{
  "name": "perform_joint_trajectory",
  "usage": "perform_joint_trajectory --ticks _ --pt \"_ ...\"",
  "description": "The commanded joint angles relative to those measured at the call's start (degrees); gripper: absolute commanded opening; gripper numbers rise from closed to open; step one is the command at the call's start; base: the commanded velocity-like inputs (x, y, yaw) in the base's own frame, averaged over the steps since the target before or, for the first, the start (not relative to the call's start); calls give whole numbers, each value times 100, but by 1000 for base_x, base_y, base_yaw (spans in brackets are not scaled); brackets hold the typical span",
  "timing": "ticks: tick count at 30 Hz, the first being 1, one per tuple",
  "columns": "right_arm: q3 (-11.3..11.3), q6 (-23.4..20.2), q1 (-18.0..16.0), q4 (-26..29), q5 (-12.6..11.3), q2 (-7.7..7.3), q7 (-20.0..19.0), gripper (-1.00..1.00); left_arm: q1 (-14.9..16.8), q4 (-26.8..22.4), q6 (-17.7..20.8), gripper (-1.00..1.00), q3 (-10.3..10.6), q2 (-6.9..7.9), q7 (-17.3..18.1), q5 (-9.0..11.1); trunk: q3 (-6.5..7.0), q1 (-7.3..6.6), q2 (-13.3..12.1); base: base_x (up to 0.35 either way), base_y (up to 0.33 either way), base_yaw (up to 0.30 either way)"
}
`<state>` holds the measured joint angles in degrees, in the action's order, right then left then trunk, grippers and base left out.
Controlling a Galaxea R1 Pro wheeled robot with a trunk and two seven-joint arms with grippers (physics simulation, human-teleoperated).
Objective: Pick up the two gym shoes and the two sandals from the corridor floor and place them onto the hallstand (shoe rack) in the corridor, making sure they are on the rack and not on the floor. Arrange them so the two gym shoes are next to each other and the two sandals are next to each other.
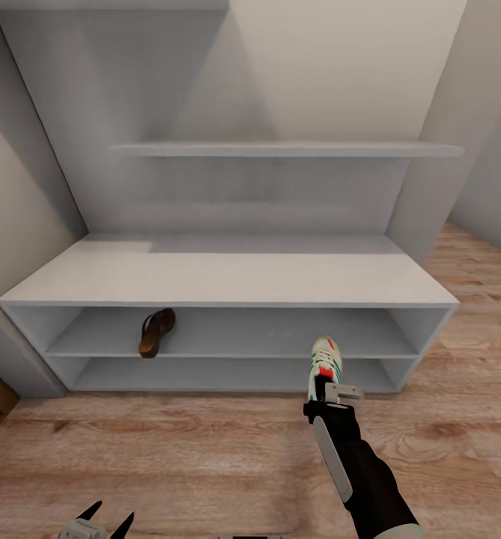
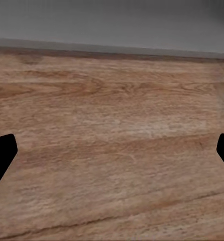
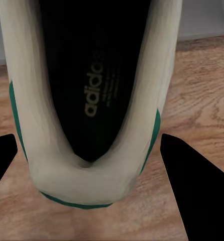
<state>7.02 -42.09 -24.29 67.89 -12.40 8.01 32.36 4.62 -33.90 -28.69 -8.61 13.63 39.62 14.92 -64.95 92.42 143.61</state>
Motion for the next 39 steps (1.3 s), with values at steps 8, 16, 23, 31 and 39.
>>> perform_joint_trajectory --ticks 8,16,23,31,39 --pt "10 -9 -3 28 -56 -2 60 -100 4 7 13 100 -9 -1 55 28 -5 0 2 154 -32 0" --pt "12 -9 -2 31 -53 -2 60 -100 4 15 13 100 -9 -1 55 28 -5 0 2 160 -80 0" --pt "13 -9 -3 31 -54 -2 60 -100 4 15 19 100 -6 -1 55 28 -5 0 2 10 -4 0" --pt "11 -9 -3 36 -54 -2 60 -100 4 15 21 100 -2 -1 55 28 -5 0 2 139 -42 0" --pt "10 -9 -3 37 -55 -2 60 -100 4 15 22 100 -8 -1 55 26 -5 0 2 241 -116 0"
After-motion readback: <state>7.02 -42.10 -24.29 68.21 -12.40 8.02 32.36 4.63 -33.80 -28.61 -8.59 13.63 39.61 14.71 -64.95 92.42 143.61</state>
